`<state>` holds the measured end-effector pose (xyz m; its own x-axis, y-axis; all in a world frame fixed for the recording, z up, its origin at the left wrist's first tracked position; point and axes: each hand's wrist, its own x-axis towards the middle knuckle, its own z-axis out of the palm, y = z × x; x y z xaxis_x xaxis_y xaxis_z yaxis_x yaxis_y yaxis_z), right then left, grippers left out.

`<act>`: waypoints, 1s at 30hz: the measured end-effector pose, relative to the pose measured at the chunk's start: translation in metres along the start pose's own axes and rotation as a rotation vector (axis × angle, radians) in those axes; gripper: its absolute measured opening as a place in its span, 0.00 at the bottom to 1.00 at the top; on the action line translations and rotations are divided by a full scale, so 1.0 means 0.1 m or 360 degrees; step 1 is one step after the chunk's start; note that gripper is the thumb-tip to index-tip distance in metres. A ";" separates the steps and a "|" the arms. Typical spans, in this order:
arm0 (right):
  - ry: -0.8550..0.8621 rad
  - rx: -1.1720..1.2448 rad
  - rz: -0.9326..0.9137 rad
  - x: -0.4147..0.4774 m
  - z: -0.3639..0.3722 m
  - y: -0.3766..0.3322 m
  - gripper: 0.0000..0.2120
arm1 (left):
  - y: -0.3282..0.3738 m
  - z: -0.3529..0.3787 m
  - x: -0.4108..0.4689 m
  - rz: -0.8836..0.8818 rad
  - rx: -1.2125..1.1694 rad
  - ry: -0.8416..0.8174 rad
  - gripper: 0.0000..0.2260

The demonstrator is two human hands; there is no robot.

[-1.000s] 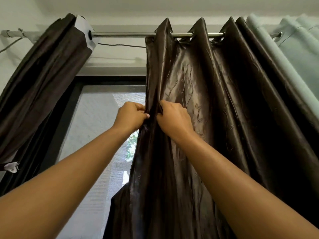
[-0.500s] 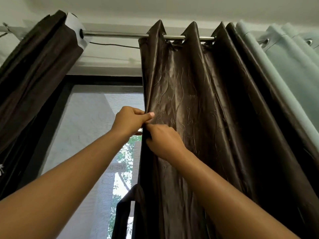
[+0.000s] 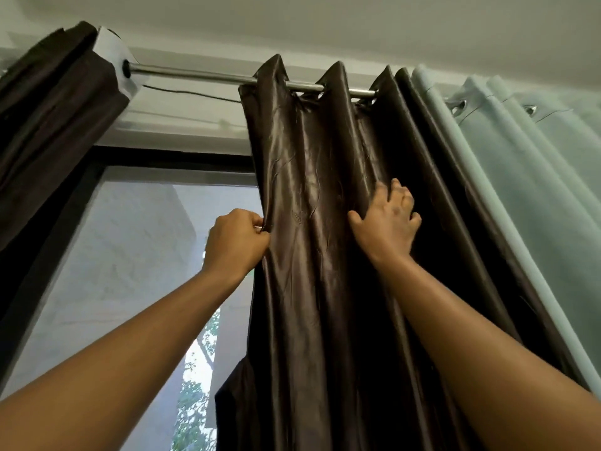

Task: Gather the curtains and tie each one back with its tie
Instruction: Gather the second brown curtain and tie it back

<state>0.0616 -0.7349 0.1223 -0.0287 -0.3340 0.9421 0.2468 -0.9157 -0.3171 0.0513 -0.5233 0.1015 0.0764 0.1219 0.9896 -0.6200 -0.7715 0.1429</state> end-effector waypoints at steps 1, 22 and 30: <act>0.0006 0.0002 0.0051 0.11 -0.02 0.10 0.35 | -0.01 0.01 0.04 -0.0038 -0.0073 -0.0011 0.08; -0.0226 0.0119 0.0344 1.39 -0.13 1.04 0.17 | 0.42 0.69 0.60 -0.0314 -0.0112 0.0130 0.15; -0.0479 0.0954 0.0191 1.31 0.34 0.48 0.17 | 0.12 0.39 0.71 -0.0238 -0.0136 0.0153 0.19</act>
<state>0.1027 -0.8154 0.2340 0.2816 -0.2696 0.9209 0.7281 -0.5650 -0.3881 0.0799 -0.5478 0.1743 0.1002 0.2931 0.9508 -0.6718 -0.6850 0.2819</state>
